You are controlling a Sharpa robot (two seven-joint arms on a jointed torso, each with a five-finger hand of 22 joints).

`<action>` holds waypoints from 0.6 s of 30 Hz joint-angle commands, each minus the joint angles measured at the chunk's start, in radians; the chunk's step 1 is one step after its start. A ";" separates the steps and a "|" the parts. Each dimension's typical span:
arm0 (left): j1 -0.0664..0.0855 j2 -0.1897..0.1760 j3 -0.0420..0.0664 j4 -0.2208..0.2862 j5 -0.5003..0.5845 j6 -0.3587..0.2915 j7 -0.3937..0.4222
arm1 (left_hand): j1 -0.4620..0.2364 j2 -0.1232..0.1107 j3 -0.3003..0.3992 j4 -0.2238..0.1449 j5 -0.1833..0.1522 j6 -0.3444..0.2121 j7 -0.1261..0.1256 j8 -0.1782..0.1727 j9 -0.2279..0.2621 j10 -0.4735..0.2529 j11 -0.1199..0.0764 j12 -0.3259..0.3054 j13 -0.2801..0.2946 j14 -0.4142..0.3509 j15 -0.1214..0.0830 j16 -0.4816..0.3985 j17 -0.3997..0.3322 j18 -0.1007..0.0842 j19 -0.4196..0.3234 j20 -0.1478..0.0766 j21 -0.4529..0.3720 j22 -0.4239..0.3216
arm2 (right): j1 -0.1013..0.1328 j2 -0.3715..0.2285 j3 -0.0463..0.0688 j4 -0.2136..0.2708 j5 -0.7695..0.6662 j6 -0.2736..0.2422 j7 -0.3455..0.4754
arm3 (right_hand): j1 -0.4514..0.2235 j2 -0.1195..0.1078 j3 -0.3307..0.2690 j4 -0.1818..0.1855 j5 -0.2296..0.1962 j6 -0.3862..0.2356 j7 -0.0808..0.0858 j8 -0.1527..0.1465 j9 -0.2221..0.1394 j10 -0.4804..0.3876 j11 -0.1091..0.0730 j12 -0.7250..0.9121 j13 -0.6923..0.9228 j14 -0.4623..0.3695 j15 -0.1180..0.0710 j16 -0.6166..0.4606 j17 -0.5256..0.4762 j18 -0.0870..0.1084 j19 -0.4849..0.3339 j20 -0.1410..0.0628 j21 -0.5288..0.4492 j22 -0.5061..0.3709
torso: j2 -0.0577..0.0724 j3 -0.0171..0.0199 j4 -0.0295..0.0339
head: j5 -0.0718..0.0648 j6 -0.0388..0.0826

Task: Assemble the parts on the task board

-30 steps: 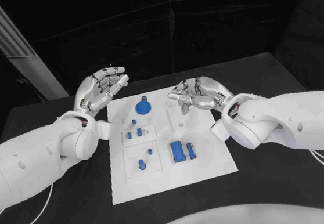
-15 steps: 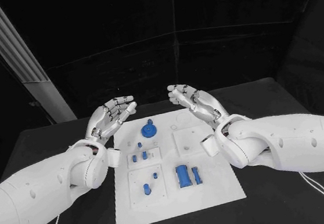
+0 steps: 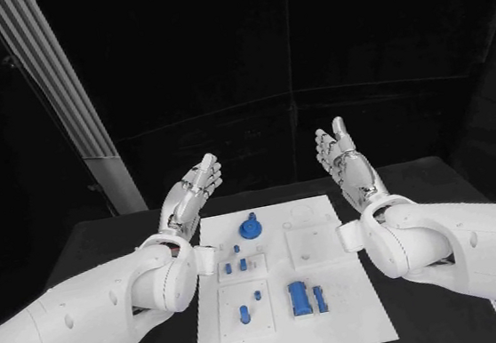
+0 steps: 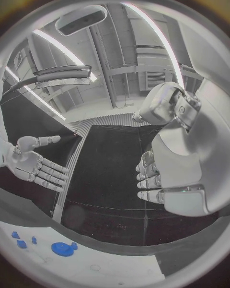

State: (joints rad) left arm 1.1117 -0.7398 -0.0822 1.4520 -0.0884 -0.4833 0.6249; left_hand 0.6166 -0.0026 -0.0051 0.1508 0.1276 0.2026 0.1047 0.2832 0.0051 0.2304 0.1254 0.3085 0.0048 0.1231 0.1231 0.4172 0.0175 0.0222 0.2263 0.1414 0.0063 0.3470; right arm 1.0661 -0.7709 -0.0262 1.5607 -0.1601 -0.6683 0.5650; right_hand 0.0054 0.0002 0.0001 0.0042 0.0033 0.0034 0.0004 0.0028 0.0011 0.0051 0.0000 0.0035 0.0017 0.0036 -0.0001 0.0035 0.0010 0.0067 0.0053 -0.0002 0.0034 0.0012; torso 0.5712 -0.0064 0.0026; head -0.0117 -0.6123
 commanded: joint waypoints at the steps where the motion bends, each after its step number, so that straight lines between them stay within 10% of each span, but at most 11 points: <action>1: -0.024 -0.016 0.028 0.050 0.059 -0.185 -0.068 | -0.197 0.003 0.005 -0.048 -0.041 -0.064 -0.033 -0.090 -0.005 -0.074 -0.040 -0.098 -0.005 -0.039 -0.039 -0.133 -0.017 -0.022 -0.073 -0.044 -0.006 -0.111 | -0.009 -0.005 0.014 0.007 0.134 -0.087 -0.038 | -0.005 0.000 0.000 -0.004 -0.003 -0.003 0.000 -0.003 -0.001 -0.005 0.000 -0.003 -0.002 -0.004 0.000 -0.004 -0.001 -0.007 -0.005 0.000 -0.003 -0.001 | -0.027 0.0064 -0.0026 | 0.012 0.012; 2: -0.031 -0.020 0.038 0.063 0.065 -0.204 -0.075 | -0.213 0.003 0.005 -0.052 -0.044 -0.069 -0.105 -0.098 -0.005 -0.081 -0.042 -0.107 -0.005 -0.042 -0.042 -0.144 -0.017 -0.022 -0.079 -0.048 -0.006 -0.120 | -0.012 -0.007 0.019 0.008 0.143 -0.092 -0.040 | -0.005 0.000 0.000 -0.004 -0.003 -0.003 0.000 -0.003 -0.001 -0.005 0.000 -0.003 -0.002 -0.004 0.000 -0.004 -0.001 -0.007 -0.005 0.000 -0.003 -0.001 | -0.027 0.0064 -0.0026 | 0.012 0.012; 5: -0.048 -0.031 0.062 0.093 0.078 -0.250 -0.091 | -0.259 0.003 0.005 -0.063 -0.054 -0.087 -0.105 -0.119 -0.005 -0.097 -0.053 -0.130 -0.005 -0.052 -0.052 -0.175 -0.017 -0.022 -0.095 -0.059 -0.006 -0.146 | -0.016 -0.009 0.026 0.009 0.159 -0.101 -0.045 | -0.005 0.000 0.000 -0.004 -0.003 -0.003 0.000 -0.003 -0.001 -0.005 0.000 -0.003 -0.002 -0.004 0.000 -0.004 -0.001 -0.007 -0.005 0.000 -0.003 -0.001 | -0.027 0.0064 -0.0026 | 0.012 0.012; 6: -0.052 -0.034 0.069 0.101 0.081 -0.261 -0.096 | -0.274 0.003 0.005 -0.067 -0.057 -0.092 -0.105 -0.126 -0.005 -0.101 -0.125 -0.137 -0.005 -0.123 -0.123 -0.185 -0.017 -0.022 -0.101 -0.063 -0.006 -0.154 | -0.016 -0.009 0.026 0.009 0.160 -0.102 -0.045 | -0.005 0.000 0.000 -0.004 -0.003 -0.003 0.000 -0.003 -0.001 -0.005 0.000 -0.003 -0.002 -0.004 0.000 -0.004 -0.001 -0.007 -0.005 0.000 -0.003 -0.001 | -0.027 0.0064 -0.0026 | 0.012 0.012; 7: -0.057 -0.037 0.076 0.110 0.085 -0.274 -0.100 | -0.292 0.003 0.005 -0.070 -0.128 -0.099 -0.105 -0.134 -0.005 -0.109 -0.125 -0.146 -0.005 -0.123 -0.123 -0.198 -0.017 -0.022 -0.106 -0.068 -0.006 -0.164 | -0.016 -0.009 0.026 0.009 0.160 -0.102 -0.045 | -0.005 0.000 0.000 -0.004 -0.003 -0.003 0.000 -0.003 -0.001 -0.005 0.000 -0.003 -0.002 -0.004 0.000 -0.004 -0.001 -0.007 -0.005 0.000 -0.003 -0.001 | -0.027 0.0064 -0.0026 | 0.012 0.012; 8: -0.059 -0.039 0.079 0.114 0.087 -0.280 -0.103 | -0.305 0.003 0.005 -0.074 -0.128 -0.103 -0.105 -0.140 -0.005 -0.115 -0.125 -0.152 -0.005 -0.123 -0.123 -0.206 -0.017 -0.022 -0.110 -0.141 -0.006 -0.172 | -0.016 -0.009 0.026 0.009 0.160 -0.102 -0.045 | -0.005 0.000 0.000 -0.004 -0.003 -0.003 0.000 -0.003 -0.001 -0.005 0.000 -0.003 -0.002 -0.004 0.000 -0.004 -0.001 -0.007 -0.005 0.000 -0.003 -0.001 | -0.027 0.0064 -0.0026 | 0.012 0.012; 10: -0.062 -0.040 0.082 0.118 0.088 -0.286 -0.105 | -0.329 0.003 0.005 -0.079 -0.128 -0.109 -0.105 -0.151 -0.005 -0.126 -0.125 -0.165 -0.005 -0.123 -0.123 -0.223 -0.017 -0.022 -0.120 -0.141 -0.006 -0.185 | -0.016 -0.009 0.026 0.009 0.160 -0.102 -0.045 | -0.005 0.000 0.000 -0.004 -0.003 -0.003 0.000 -0.003 -0.001 -0.005 0.000 -0.003 -0.002 -0.004 0.000 -0.004 -0.001 -0.007 -0.005 0.000 -0.003 -0.001 | -0.027 0.0064 -0.0026 | 0.012 0.012; 11: -0.062 -0.040 0.082 0.118 0.088 -0.287 -0.105 | -0.340 0.003 0.005 -0.151 -0.128 -0.113 -0.105 -0.156 -0.005 -0.129 -0.125 -0.170 -0.005 -0.123 -0.123 -0.230 -0.017 -0.022 -0.125 -0.141 -0.006 -0.191 | -0.016 -0.009 0.026 0.009 0.160 -0.102 -0.045 | -0.005 0.000 0.000 -0.004 -0.003 -0.003 0.000 -0.003 -0.001 -0.005 0.000 -0.003 -0.002 -0.004 0.000 -0.004 -0.001 -0.007 -0.005 0.000 -0.003 -0.001 | -0.027 0.0064 -0.0026 | 0.012 0.012; 17: -0.062 -0.040 0.082 0.118 0.088 -0.287 -0.105 | -0.403 0.003 0.005 -0.151 -0.128 -0.130 -0.105 -0.186 -0.005 -0.152 -0.125 -0.202 -0.005 -0.123 -0.123 -0.273 -0.017 -0.022 -0.151 -0.141 -0.006 -0.227 | -0.016 -0.009 0.026 0.009 0.160 -0.102 -0.045 | -0.005 0.000 0.000 -0.004 -0.003 -0.003 0.000 -0.003 -0.001 -0.005 0.000 -0.003 -0.002 -0.004 0.000 -0.004 -0.001 -0.007 -0.005 0.000 -0.003 -0.001 | -0.027 0.0064 -0.0026 | 0.012 0.012; 18: -0.062 -0.040 0.082 0.118 0.088 -0.287 -0.105 | -0.412 0.003 0.005 -0.151 -0.128 -0.203 -0.105 -0.189 -0.005 -0.154 -0.125 -0.206 -0.005 -0.123 -0.123 -0.279 -0.017 -0.022 -0.154 -0.141 -0.006 -0.232 | -0.016 -0.009 0.026 0.009 0.160 -0.102 -0.045 | -0.005 0.000 0.000 -0.004 -0.003 -0.003 0.000 -0.003 -0.001 -0.005 0.000 -0.003 -0.002 -0.004 0.000 -0.004 -0.001 -0.007 -0.005 0.000 -0.003 -0.001 | -0.027 0.0064 -0.0026 | 0.012 0.012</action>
State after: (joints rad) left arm 1.0484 -0.7796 -0.0013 1.5677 -0.0082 -0.7420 0.5272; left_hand 0.2776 0.0001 0.0003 0.0291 0.0160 0.0872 0.0056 0.1274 0.0014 0.1048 0.0097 0.1386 0.0012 0.0139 0.0138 0.1876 0.0015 0.0202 0.0987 0.0210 0.0057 0.1560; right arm 1.0484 -0.7799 -0.0013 1.5677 -0.0105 -0.7552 0.5181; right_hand 0.0054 0.0002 0.0001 0.0042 0.0034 0.0034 0.0004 0.0029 0.0011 0.0052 0.0000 0.0035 0.0010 0.0037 -0.0001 0.0036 0.0011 0.0069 0.0054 -0.0002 0.0034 0.0011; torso 0.5446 -0.0001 0.0000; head 0.0001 -0.6000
